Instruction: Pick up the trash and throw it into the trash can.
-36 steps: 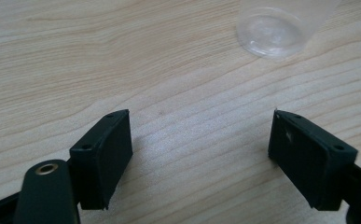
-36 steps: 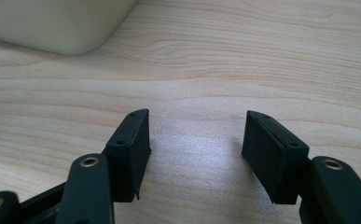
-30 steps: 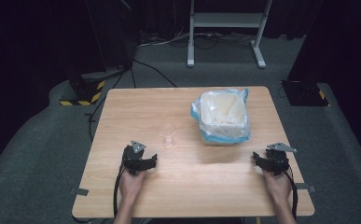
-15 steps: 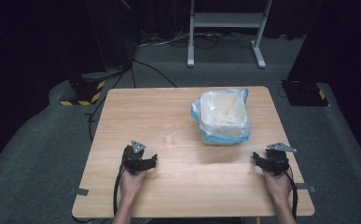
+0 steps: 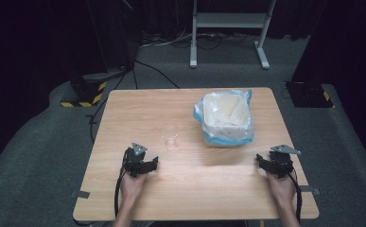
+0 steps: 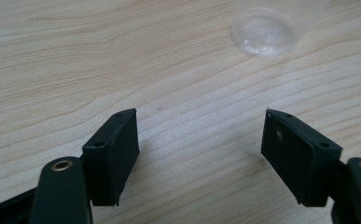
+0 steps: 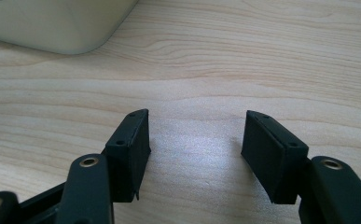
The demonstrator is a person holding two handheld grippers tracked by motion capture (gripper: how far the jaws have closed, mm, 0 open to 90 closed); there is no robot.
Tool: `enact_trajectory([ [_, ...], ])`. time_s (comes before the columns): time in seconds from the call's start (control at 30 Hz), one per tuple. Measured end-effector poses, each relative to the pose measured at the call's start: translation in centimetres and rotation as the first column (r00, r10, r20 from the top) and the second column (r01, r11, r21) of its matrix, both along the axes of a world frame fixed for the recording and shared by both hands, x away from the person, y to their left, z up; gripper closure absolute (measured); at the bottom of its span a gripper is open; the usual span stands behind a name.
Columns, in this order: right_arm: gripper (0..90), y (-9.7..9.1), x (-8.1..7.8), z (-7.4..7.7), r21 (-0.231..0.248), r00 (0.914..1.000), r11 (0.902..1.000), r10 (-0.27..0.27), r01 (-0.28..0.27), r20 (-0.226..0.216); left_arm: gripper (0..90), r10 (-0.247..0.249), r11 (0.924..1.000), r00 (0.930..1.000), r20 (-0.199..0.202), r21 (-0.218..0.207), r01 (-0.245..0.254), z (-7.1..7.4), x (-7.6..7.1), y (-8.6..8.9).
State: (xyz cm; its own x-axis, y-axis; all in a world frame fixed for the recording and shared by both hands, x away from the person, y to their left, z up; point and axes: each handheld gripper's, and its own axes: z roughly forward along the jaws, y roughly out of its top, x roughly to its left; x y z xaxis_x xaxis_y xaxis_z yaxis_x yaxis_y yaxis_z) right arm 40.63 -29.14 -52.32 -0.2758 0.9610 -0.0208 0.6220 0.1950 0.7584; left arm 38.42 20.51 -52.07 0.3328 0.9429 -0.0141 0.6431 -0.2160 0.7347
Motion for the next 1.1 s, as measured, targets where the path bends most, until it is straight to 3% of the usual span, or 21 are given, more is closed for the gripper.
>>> enact_trajectory([
  [0.43,40.9,0.0,0.0,0.0,0.001,1.0000,1.0000,-0.001,0.001,-0.001,31.3,0.015,0.9976,0.9998,0.016,-0.068,-0.014,1.4,-0.9,0.8],
  [0.67,40.8,0.0,0.0,0.0,-0.001,1.0000,1.0000,0.001,-0.001,0.000,31.4,0.011,0.9904,0.9996,0.025,-0.138,-0.007,1.9,-1.2,1.2],
  [1.1,40.7,0.0,0.0,0.0,0.000,1.0000,1.0000,0.001,-0.001,0.000,33.6,-0.008,0.9898,0.9988,0.049,-0.141,0.015,3.8,-1.0,1.4],
])
